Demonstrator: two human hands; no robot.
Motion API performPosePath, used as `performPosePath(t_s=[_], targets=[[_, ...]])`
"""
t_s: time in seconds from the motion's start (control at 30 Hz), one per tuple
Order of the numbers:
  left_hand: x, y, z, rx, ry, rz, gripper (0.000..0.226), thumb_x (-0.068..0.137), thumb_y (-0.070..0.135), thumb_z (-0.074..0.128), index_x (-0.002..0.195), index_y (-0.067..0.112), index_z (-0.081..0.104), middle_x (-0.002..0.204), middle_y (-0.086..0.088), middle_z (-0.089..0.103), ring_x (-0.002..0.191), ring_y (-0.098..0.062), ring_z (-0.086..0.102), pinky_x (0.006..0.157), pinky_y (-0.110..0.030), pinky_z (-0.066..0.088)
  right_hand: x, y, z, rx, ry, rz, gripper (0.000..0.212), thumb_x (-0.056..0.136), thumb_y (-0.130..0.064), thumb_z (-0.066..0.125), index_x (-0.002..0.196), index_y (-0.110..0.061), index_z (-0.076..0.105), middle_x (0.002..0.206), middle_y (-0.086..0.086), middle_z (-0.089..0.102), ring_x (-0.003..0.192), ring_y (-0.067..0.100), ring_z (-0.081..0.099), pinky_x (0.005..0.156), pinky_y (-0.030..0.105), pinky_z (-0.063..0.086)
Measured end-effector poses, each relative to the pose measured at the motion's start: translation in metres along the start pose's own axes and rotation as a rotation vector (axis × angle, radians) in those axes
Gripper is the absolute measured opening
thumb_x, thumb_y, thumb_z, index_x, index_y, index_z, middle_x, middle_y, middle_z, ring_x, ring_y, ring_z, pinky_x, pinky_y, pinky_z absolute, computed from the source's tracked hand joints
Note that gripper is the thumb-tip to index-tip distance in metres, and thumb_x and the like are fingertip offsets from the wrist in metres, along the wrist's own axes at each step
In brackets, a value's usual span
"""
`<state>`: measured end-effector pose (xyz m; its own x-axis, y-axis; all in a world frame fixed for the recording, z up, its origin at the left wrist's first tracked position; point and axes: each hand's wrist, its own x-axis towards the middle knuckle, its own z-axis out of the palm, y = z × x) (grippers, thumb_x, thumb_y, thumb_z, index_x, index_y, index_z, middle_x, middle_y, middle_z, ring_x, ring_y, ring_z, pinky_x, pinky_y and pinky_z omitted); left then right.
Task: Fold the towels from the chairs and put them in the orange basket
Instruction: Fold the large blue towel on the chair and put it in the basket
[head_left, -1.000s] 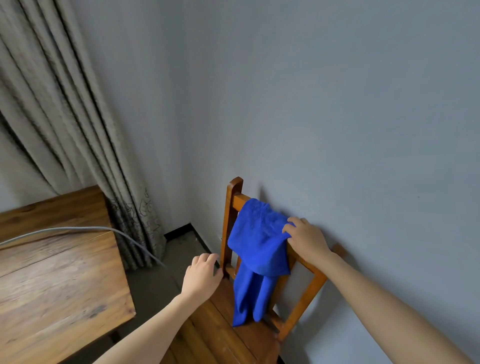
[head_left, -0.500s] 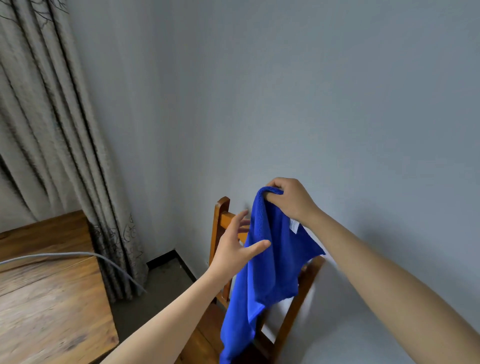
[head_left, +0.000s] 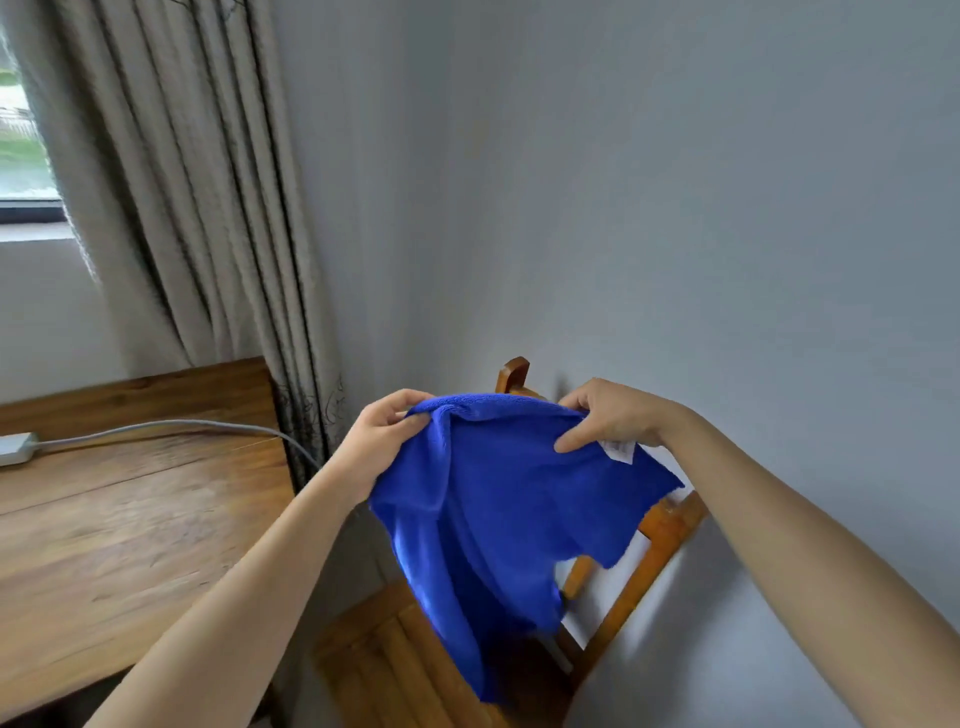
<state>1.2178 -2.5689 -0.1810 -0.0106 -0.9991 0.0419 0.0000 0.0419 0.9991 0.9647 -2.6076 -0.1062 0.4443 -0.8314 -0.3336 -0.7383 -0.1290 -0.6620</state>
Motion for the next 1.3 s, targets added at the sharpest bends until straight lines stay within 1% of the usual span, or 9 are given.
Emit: performPosePath(t_s=[0.13,0.37,0.43,0.53,0.63,0.8,0.93,1.07,1.3], targets=[[-0.009,-0.017,-0.029,0.055,0.057,-0.109,0.024,0.095,0.003,0.046,0.086,0.017,0.064,0.074,0.000,0.069,0.065,-0.012,0.063,0.064,-0.024,0.053,0.016,0.010,0.027,0.128,0.075,-0.037,0.019,0.089,-0.013,0.060,0.100,0.001,0.067,0.101,0.018,0.069,0.090,0.024,0.066,0.084,0.037,0.053],[-0.023,-0.040,-0.038,0.287,0.305,-0.149,0.027,0.093,0.000,0.036,0.084,0.017,0.056,0.077,-0.002,0.057,0.065,-0.012,0.050,0.054,-0.018,0.040,0.040,-0.050,0.063,0.135,0.178,-0.242,0.016,0.091,-0.017,0.057,0.076,-0.015,0.059,0.071,-0.004,0.059,0.064,0.003,0.056,0.060,0.017,0.044],[-0.030,-0.039,-0.033,0.245,0.311,-0.156,0.016,0.095,0.024,0.038,0.101,0.016,0.051,0.093,0.002,0.054,0.082,-0.011,0.051,0.070,-0.021,0.042,0.050,-0.065,0.071,0.153,0.212,-0.269,0.012,0.092,-0.018,0.057,0.084,-0.009,0.060,0.074,0.001,0.059,0.067,0.008,0.055,0.060,0.019,0.044],[-0.039,-0.038,-0.042,0.561,0.195,-0.060,0.067,0.072,0.061,0.052,0.126,0.025,0.038,0.106,0.008,0.053,0.101,-0.017,0.049,0.095,-0.036,0.037,0.063,-0.080,0.072,0.208,0.321,-0.287,0.017,0.090,-0.016,0.060,0.087,0.000,0.062,0.076,0.009,0.058,0.071,0.017,0.052,0.064,0.026,0.042],[-0.037,-0.037,-0.061,0.878,0.378,0.063,0.063,0.078,0.032,0.067,0.130,0.012,0.037,0.109,-0.003,0.059,0.101,-0.026,0.056,0.090,-0.037,0.036,0.074,-0.089,0.064,0.174,0.392,-0.296,0.016,0.087,-0.014,0.064,0.086,0.001,0.065,0.076,0.009,0.059,0.072,0.016,0.053,0.064,0.024,0.043],[-0.025,-0.030,-0.100,0.920,0.509,0.221,0.036,0.076,-0.004,0.062,0.110,-0.002,0.052,0.102,-0.019,0.058,0.088,-0.036,0.056,0.070,-0.038,0.041,0.095,-0.100,0.049,-0.048,0.432,-0.266,0.014,0.086,-0.016,0.065,0.080,-0.004,0.067,0.071,0.004,0.061,0.073,0.017,0.054,0.066,0.028,0.046],[-0.015,-0.019,-0.125,0.872,0.474,0.160,0.015,0.086,0.002,0.056,0.101,0.004,0.055,0.086,-0.006,0.058,0.074,-0.021,0.050,0.057,-0.028,0.035,0.118,-0.103,0.036,-0.112,0.529,-0.247,0.013,0.086,-0.019,0.064,0.082,-0.006,0.067,0.077,0.006,0.064,0.076,0.020,0.056,0.071,0.037,0.049],[0.008,0.001,-0.141,0.760,0.561,0.075,0.018,0.085,0.006,0.054,0.101,0.004,0.063,0.087,-0.013,0.066,0.083,-0.032,0.059,0.068,-0.037,0.048,0.138,-0.109,0.021,-0.296,0.602,-0.154,0.010,0.083,-0.017,0.059,0.085,-0.010,0.065,0.082,0.004,0.062,0.077,0.021,0.053,0.064,0.030,0.040],[0.029,0.078,-0.132,0.743,0.744,0.258,0.022,0.084,0.006,0.053,0.101,0.003,0.066,0.085,-0.006,0.062,0.078,-0.017,0.052,0.065,-0.021,0.038,0.146,-0.139,-0.025,-0.143,0.845,-0.284,0.019,0.085,-0.013,0.055,0.098,-0.005,0.066,0.099,0.011,0.068,0.079,0.018,0.050,0.066,0.025,0.036]])
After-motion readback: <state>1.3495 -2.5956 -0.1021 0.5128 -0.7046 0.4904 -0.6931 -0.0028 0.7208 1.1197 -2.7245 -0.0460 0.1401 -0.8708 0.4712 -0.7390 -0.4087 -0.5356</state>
